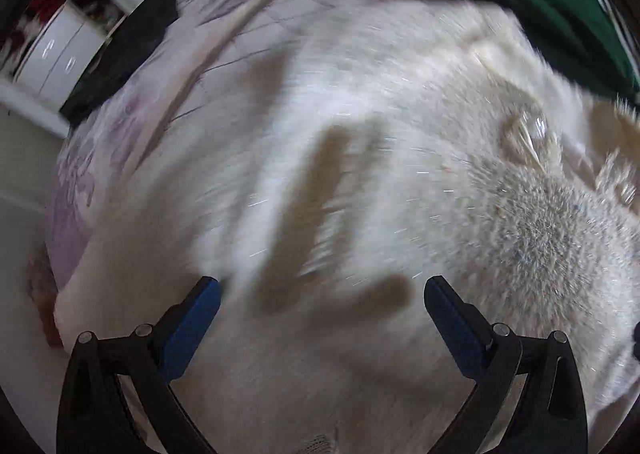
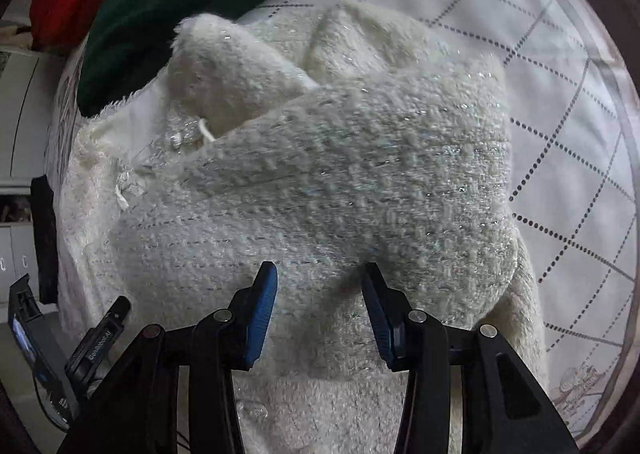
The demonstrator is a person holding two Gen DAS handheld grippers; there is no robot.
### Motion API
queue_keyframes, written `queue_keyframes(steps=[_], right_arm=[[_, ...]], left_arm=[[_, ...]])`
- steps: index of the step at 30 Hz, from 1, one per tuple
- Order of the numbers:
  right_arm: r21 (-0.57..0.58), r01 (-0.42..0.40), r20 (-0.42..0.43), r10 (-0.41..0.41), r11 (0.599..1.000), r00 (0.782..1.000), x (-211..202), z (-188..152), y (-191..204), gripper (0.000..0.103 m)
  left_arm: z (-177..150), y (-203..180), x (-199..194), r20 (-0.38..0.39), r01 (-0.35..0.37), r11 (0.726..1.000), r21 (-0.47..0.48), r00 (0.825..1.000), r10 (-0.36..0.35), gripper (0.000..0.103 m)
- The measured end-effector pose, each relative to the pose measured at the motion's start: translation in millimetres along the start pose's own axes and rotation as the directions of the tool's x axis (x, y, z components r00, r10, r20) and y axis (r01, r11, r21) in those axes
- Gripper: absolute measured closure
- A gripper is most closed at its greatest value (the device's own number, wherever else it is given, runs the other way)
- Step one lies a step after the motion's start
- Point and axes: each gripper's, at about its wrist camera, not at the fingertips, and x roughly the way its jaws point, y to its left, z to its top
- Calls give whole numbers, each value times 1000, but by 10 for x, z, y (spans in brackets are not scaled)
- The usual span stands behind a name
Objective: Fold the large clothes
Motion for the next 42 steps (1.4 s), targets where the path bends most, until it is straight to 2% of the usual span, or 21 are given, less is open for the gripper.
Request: queue_keyframes(steps=[3,5,7,9,10,13,15,17,20,21,23,26,27,30,32,35,36,37,39,41,42], right_arm=[[-82,56,-7,-56,995,998,-53,-66,415,54],[-134,78,-18,-81,988,997,-52,-224,695,40],[-178,85,-33,-92,980,995,-19,-465,1005,39],[-222,74,-58,-89,972,994,93,-722,1351,39],[-236,70,-72,-89,969,993,156,-827,1467,39],[-282,74,-106,-108,957,988,425,-1171,1925,39],[-319,99,-90,-134,942,987,535,-1327,2152,39],[-361,140,-52,-169,922,984,643,-1473,2401,39],[-405,223,6,-241,887,971,830,-1632,2732,39],[-426,283,39,-295,860,955,887,-1685,2829,39],[-456,375,97,-374,807,922,984,-1770,3000,39],[-492,532,206,-502,689,840,1141,-1919,3241,39],[-493,556,228,-517,669,825,1179,-1955,3318,39],[-487,599,275,-539,636,796,1293,-2058,3565,39],[-477,606,281,-543,636,792,1335,-2121,3679,39],[-462,593,266,-535,659,802,1200,-2137,3600,39],[-456,586,258,-530,670,808,1104,-2100,3510,39],[-450,578,249,-525,681,814,1067,-2103,3484,39],[-437,558,235,-509,706,828,808,-1932,3174,39],[-417,529,221,-483,739,848,686,-1833,2953,39],[-402,510,210,-466,760,859,632,-1784,2851,39]], left_arm=[[-129,490,-156,-26,21,994,-109,999,-24,0],[-324,950,-235,-68,16,978,-206,997,-30,0],[-549,1380,-252,-123,-2,956,-295,992,-36,0],[-784,1778,-216,-168,-5,918,-397,983,-67,0],[-942,2032,-158,-192,-3,881,-473,976,-100,0],[-1317,2625,99,-205,19,738,-674,956,-212,0],[-1537,3010,308,-166,34,603,-797,948,-272,0],[-1651,3286,473,-108,51,496,-867,952,-286,0],[-1705,3565,648,-51,69,392,-917,956,-289,0],[-1699,3655,695,-33,76,366,-927,959,-282,1],[-1641,3845,790,-21,64,341,-938,971,-240,8],[-1580,4043,840,-46,18,354,-935,984,-171,30],[-1580,4057,813,-55,1,369,-929,989,-141,45],[-1374,4063,707,-69,-37,459,-888,996,-52,75],[-1256,4011,613,-68,-50,510,-859,998,-17,78],[-1043,3896,333,-36,-75,615,-785,996,76,80],[-947,3867,265,-23,-79,637,-767,995,95,81],[-846,3787,104,9,-83,680,-728,991,130,81],[-663,3649,-149,69,-85,744,-663,983,173,82],[-458,3447,-405,135,-82,804,-589,971,198,82],[-370,3339,-506,160,-77,824,-562,967,200,82]])
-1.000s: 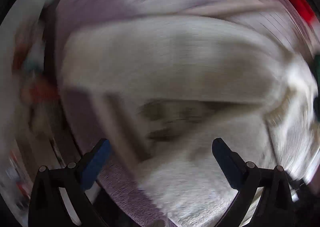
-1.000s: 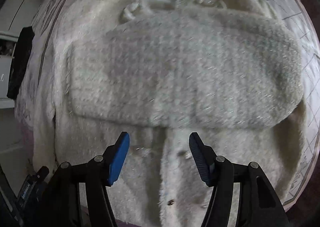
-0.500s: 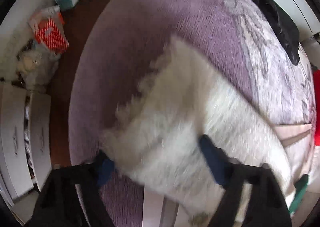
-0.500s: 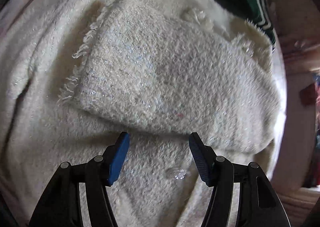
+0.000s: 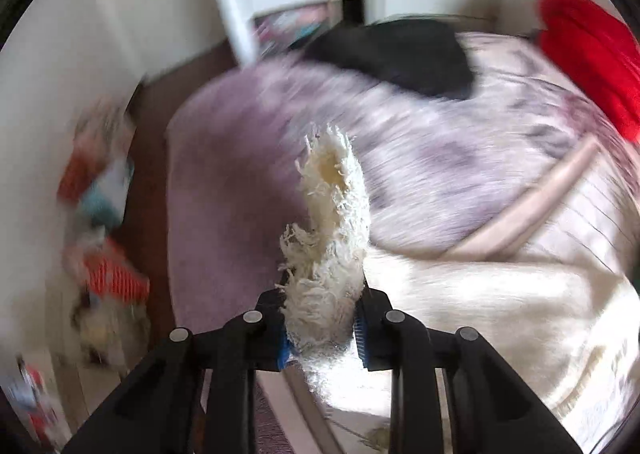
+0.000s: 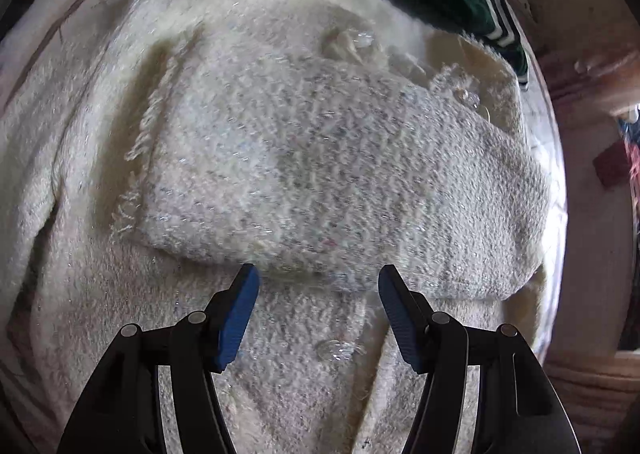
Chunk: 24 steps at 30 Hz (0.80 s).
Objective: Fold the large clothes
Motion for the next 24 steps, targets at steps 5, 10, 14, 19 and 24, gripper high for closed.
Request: queue_keyframes(steps=[5,10,14,19,24], right_arm=[[150,-75,-16,78,986,997,29,-53,-699,39],[303,-104,-24,117,947,993,44,-228,-1544,39],[415,-93,-35,118,905,992,136,-483,-2314,39],[542,-42,-44,79,840,996,306,-887,-3269,39],[585,-20,-72,76,811,994,416,-1167,-3801,39]], left_arm=[[-22,-1004,-729,102,130,960,248,982,-159,83],[-447,-2036,-1288,36,313,842,440,931,-365,83],[-1100,-2956,-1711,-119,470,682,561,860,-496,83],[-1798,-3737,-1893,-258,554,558,618,813,-521,82],[-2319,-4276,-1874,-354,574,482,662,807,-473,82]])
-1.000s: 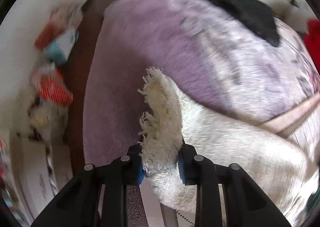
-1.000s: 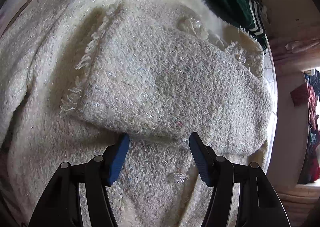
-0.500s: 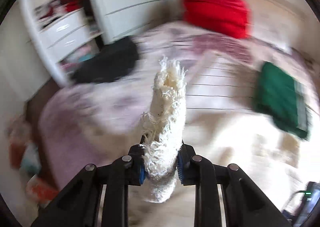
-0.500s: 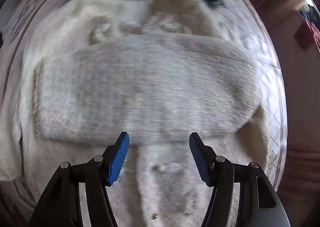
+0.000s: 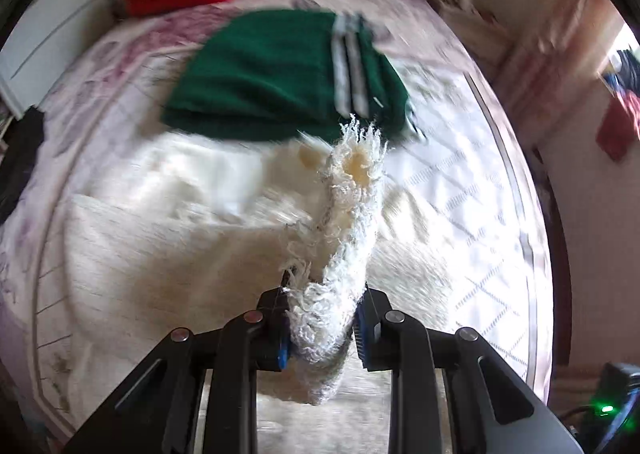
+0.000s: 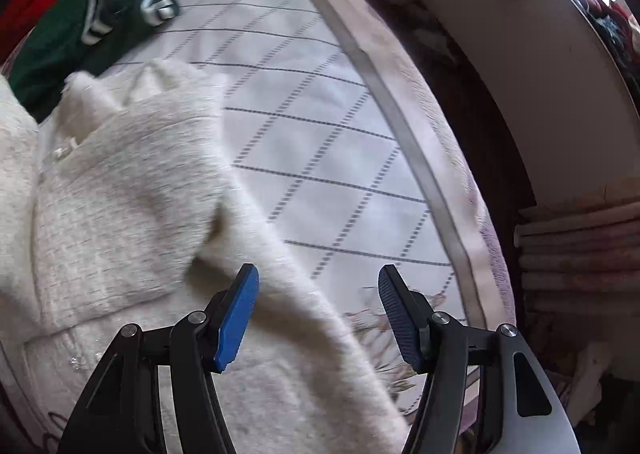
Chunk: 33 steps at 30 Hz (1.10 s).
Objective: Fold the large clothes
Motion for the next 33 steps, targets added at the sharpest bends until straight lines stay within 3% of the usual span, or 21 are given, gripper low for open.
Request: queue_keyframes(steps=[3,5,6,7,9,12,17,19,21,22,23,24,25,27,29,31,33], right_arm=[[29,-46,-31,47,999,998,76,51,-225,39],[42,-94,-47,96,995,994,97,90,-305,39],[57,-137,-53,140,989,989,93,114,-345,39],[75,-188,-60,192,979,979,85,141,-375,39],[110,-292,-76,301,950,951,57,164,-378,39],[141,-425,-78,438,894,896,9,259,-265,38],[56,-547,-73,550,835,832,-9,476,314,27],[37,-553,-85,554,832,828,110,535,531,27],[16,-533,-135,530,846,837,360,634,798,27],[19,-532,-152,529,846,835,441,648,874,36],[19,-560,-155,556,828,817,500,671,984,78],[4,-563,-155,557,826,816,491,675,1064,97],[-23,-555,-146,547,831,825,418,666,1139,95],[-70,-519,-45,517,852,855,160,630,1116,96],[-84,-496,47,500,864,865,-129,657,1005,96],[-47,-469,92,471,882,877,-247,708,848,96],[-17,-427,85,427,904,900,-186,778,750,96]], left_arm=[[-42,-118,114,-46,21,1000,8,999,-21,78],[-10,-64,89,-51,74,997,-31,996,-76,67],[-28,-28,81,-45,106,993,-48,993,-108,53],[-16,50,38,-38,126,990,-66,991,-128,32],[-26,187,-50,-18,121,988,-99,992,-124,18],[-68,483,-189,3,62,985,-162,998,-62,18],[-311,1296,-416,29,-120,932,-343,990,138,18],[-451,1545,-445,18,-191,904,-382,977,214,18],[-613,1804,-423,-20,-263,878,-401,960,278,18],[-659,1904,-411,-36,-283,869,-406,955,294,18],[-732,2039,-405,-59,-307,856,-416,948,312,18],[-786,2156,-412,-77,-323,845,-427,944,322,18],[-807,2232,-429,-84,-330,838,-434,941,328,18],[-824,2400,-499,-88,-345,820,-456,935,344,18],[-747,2477,-517,-79,-337,814,-473,937,342,18],[-663,2515,-462,-72,-320,814,-485,942,328,18],[-547,2522,-359,-63,-307,811,-498,946,319,18]])
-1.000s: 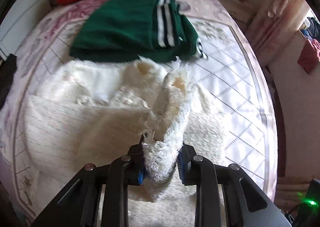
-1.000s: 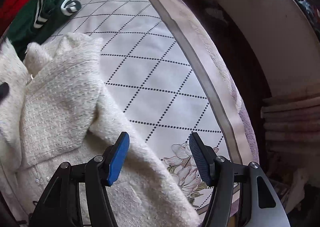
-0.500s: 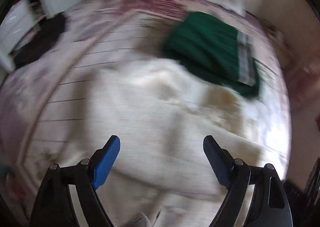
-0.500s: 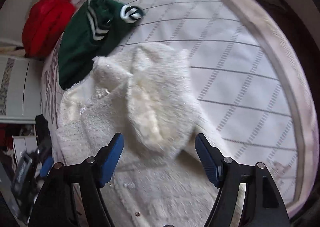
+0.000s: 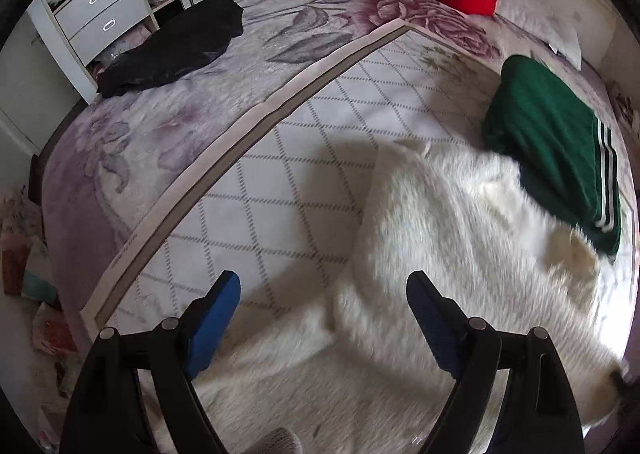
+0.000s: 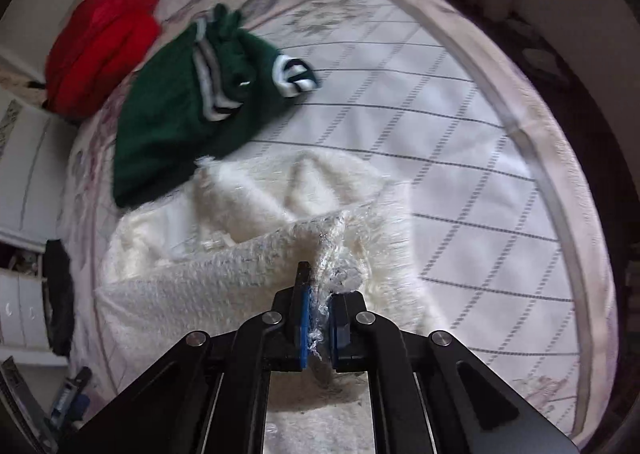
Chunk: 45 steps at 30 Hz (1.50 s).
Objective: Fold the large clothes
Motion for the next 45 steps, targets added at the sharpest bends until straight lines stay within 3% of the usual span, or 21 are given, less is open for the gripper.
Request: queue_keyframes(steps=[6,8,11,13,15,18,21,23,26,30,31,34,36,38,40,42,45], right_arm=[[48,98,-189,-88,994,978,734,8,-243,94],[60,111,-218,-95,992,971,804,31,-267,81],[116,126,-178,-105,985,978,587,63,-310,60],[141,123,-116,-107,982,988,350,33,-331,60],[136,66,-44,-60,989,997,133,-45,-297,60],[79,-23,-7,24,997,1000,58,-157,-151,60],[-16,9,-120,-11,1000,993,532,-202,10,60],[5,87,-301,-81,996,950,1015,-194,-97,62],[26,120,-310,-106,992,945,962,71,32,62],[11,-14,-213,16,1000,977,573,345,413,61],[6,-68,-224,67,998,972,589,388,546,60],[9,-182,-317,176,983,932,953,415,879,60],[-4,-179,-393,163,984,905,1403,348,1113,60],[-52,-128,-467,89,990,880,1824,267,1255,55],[-92,-83,-452,32,992,892,1934,224,1339,54],[-99,-43,-402,-1,994,916,1860,183,1380,71],[-101,-19,-355,-18,995,935,1777,98,1340,81]], left_arm=[[167,-315,669,-53,-55,997,63,997,58,18],[194,-370,909,-88,-70,993,92,993,78,18],[214,-354,1063,-120,-64,994,91,990,75,18],[234,-329,1044,-133,-58,995,82,989,68,17],[247,-324,925,-113,-44,996,74,992,53,17],[226,-414,746,-78,-33,994,108,996,42,17],[115,-603,952,-98,-80,974,211,990,102,17],[88,-638,1107,-126,-83,970,229,985,114,17],[165,-664,1024,-104,-72,973,219,990,96,16],[263,-796,809,-48,-49,970,239,997,63,16],[278,-835,800,-40,-51,967,250,997,63,16],[301,-999,910,-42,-67,955,289,996,83,16],[310,-1053,1029,-57,-64,949,309,995,85,16],[303,-1092,1120,-62,-75,940,332,993,101,16],[299,-1077,1181,-75,-62,942,330,993,91,16],[303,-1054,1198,-79,-49,945,325,994,79,16],[311,-1045,1181,-84,-37,946,321,994,68,16]])
